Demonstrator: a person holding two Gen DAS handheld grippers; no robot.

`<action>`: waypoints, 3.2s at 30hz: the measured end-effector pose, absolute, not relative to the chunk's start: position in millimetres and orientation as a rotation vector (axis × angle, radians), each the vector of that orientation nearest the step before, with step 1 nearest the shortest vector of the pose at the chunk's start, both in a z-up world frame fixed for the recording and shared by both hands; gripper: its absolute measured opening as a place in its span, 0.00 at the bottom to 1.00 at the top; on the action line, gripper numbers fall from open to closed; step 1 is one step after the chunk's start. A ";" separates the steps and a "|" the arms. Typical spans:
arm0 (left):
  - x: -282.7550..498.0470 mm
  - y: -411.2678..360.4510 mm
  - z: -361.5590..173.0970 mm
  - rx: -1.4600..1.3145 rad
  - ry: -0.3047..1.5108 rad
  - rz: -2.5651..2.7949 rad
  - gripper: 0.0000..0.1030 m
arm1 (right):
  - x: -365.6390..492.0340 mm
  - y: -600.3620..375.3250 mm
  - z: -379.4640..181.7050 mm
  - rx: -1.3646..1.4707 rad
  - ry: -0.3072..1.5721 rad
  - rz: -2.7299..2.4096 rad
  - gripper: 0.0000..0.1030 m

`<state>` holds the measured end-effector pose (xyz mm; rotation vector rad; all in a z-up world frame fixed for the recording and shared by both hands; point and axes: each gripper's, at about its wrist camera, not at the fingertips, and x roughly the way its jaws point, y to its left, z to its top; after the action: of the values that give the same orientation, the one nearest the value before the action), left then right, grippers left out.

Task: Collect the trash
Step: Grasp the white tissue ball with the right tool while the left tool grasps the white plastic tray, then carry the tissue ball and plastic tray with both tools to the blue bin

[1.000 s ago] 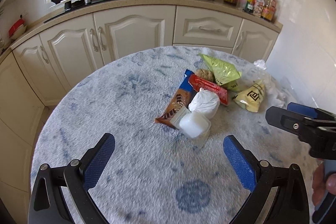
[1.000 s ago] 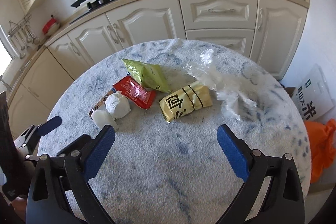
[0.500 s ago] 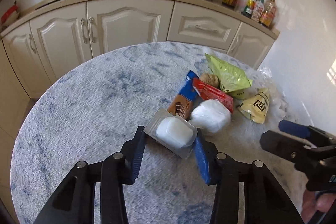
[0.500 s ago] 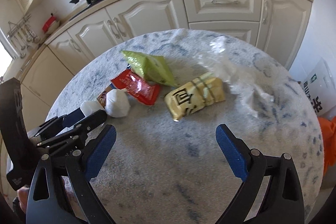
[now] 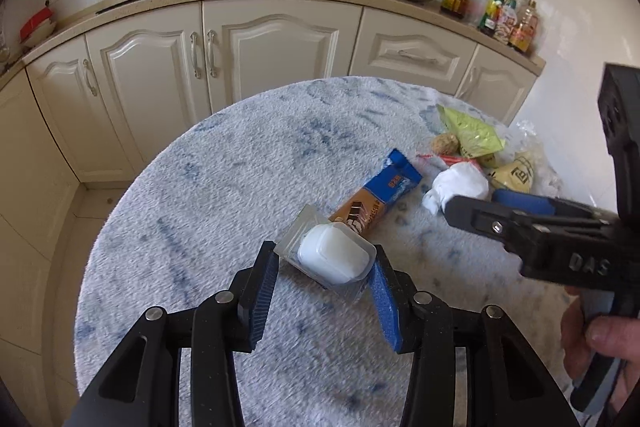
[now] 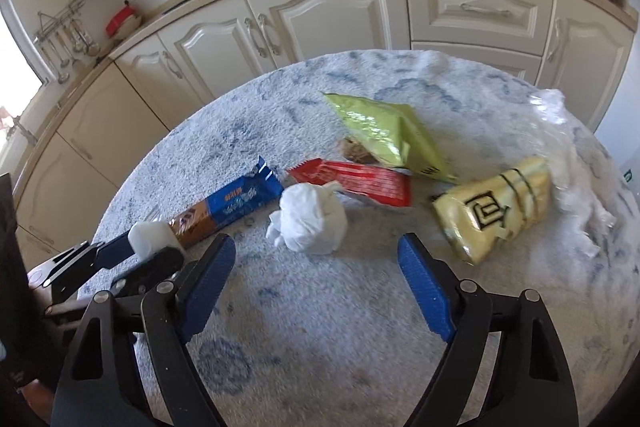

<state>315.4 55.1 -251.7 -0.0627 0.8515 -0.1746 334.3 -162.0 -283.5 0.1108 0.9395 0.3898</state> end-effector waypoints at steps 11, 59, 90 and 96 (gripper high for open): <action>307.4 72.0 -251.3 -0.129 0.845 -0.204 0.23 | 338.4 -143.8 -288.4 -0.016 0.901 0.341 0.31; 161.7 -0.3 -146.7 -0.013 0.680 -0.321 0.19 | 179.8 -270.9 -206.3 0.187 0.724 0.267 0.31; 53.8 -297.7 -128.4 0.187 0.648 -0.974 0.19 | -22.4 -545.9 -206.4 0.422 0.560 -0.310 0.31; 54.1 -383.7 -190.9 0.253 0.799 -1.077 0.19 | -41.4 -605.6 -272.1 0.519 0.669 -0.409 0.31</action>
<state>54.1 -383.7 -190.9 0.2525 0.7994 -1.0773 -41.4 -605.6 -272.1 0.5189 0.6686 -0.4095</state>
